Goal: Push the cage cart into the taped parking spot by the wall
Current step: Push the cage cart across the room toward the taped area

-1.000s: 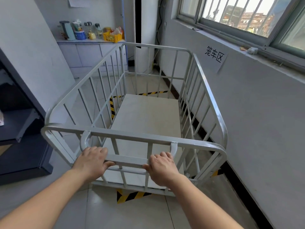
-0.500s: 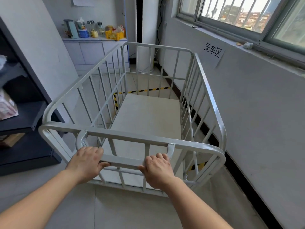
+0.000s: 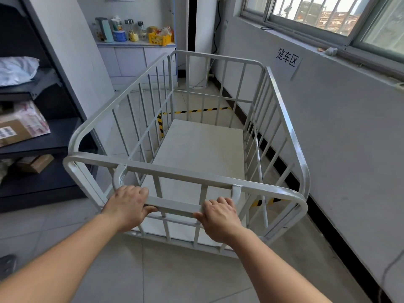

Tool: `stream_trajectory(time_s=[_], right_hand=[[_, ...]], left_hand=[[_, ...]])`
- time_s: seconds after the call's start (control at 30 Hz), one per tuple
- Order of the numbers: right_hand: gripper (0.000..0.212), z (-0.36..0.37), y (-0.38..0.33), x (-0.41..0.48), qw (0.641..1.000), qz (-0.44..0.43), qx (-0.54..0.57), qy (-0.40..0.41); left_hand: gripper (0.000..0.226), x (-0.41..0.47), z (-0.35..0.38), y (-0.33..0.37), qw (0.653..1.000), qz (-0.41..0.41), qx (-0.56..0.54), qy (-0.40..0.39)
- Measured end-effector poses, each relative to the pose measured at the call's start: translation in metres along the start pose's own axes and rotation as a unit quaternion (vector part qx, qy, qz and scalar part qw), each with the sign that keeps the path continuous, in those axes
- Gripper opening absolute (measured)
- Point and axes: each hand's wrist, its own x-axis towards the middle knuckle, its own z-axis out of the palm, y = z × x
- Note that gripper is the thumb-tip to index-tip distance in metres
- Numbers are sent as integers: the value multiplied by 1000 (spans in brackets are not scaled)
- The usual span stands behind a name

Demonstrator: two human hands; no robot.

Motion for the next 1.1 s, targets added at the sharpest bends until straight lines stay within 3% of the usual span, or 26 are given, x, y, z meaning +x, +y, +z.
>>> stream_trajectory(time_s=[0.17, 0.3, 0.33, 0.47, 0.67, 0.9, 1.1], right_hand=[[92, 15, -25, -40, 1000, -3, -6, 2], [57, 23, -42, -71, 1000, 12, -3, -14], [58, 24, -45, -78, 1000, 12, 1, -13], [93, 27, -56, -107, 1000, -9, 14, 16], [92, 32, -45, -145, 1000, -14, 23, 14], [94, 23, 5, -187, 999, -43, 5, -5], [97, 8, 62, -210, 997, -66, -19, -31]], left_hand=[[42, -48, 10, -1, 1000, 9, -4, 0], [41, -85, 14, 2, 1000, 16, -25, 3], [41, -93, 16, 2, 999, 18, -29, 7], [45, -119, 28, 5, 998, 20, -38, 34], [63, -150, 40, 32, 995, 21, -17, 95], [42, -171, 35, 100, 993, 11, -17, 117], [46, -169, 23, 167, 993, 10, -18, 118]])
